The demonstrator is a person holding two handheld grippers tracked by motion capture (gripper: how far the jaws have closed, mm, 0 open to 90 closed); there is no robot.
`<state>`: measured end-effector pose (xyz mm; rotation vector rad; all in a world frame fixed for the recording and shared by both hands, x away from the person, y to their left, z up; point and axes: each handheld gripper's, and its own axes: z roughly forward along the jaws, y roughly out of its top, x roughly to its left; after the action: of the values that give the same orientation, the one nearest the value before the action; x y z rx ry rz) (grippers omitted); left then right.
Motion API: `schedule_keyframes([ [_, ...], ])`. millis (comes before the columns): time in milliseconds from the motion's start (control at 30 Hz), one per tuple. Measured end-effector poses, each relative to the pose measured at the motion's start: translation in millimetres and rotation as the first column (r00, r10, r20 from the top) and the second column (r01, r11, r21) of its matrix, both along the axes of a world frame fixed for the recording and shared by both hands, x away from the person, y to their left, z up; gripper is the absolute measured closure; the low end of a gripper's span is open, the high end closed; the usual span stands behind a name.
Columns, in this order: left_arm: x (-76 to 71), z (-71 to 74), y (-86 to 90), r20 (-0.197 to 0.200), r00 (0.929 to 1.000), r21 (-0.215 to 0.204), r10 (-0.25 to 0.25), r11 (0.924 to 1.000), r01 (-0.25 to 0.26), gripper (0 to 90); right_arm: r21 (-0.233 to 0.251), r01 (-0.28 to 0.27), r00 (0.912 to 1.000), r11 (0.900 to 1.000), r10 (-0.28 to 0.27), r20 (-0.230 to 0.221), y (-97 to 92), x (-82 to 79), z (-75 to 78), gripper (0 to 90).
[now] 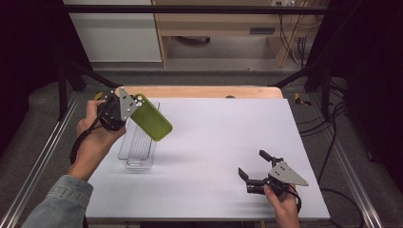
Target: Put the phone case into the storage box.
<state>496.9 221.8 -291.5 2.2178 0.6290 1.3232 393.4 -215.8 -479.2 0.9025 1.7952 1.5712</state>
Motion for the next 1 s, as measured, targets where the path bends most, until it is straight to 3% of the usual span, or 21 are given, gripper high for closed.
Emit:
schedule_keyframes([
  [700, 15.6, 7.7, 9.3, 0.052, 0.9986, 0.011, 0.006, 0.9999, -0.006, 87.7, -0.014, 0.004, 0.9999, 0.9999, -0.004, 0.01, -1.0, 0.1, 0.0, 2.5],
  [800, 18.1, 8.0, 11.9, 0.047, 0.9989, -0.016, 0.005, 0.9999, -0.005, 87.7, -0.017, 0.001, 1.0, 0.9998, -0.001, 0.009, -0.6, 0.0, -0.1, 2.5],
  [1000, 20.3, 11.5, 14.6, 0.069, 0.9975, -0.011, 0.01, 0.9999, -0.009, 87.7, -0.019, -0.004, 1.0, 0.9998, 0.004, 0.008, -0.3, -0.3, -0.2, 2.5],
])
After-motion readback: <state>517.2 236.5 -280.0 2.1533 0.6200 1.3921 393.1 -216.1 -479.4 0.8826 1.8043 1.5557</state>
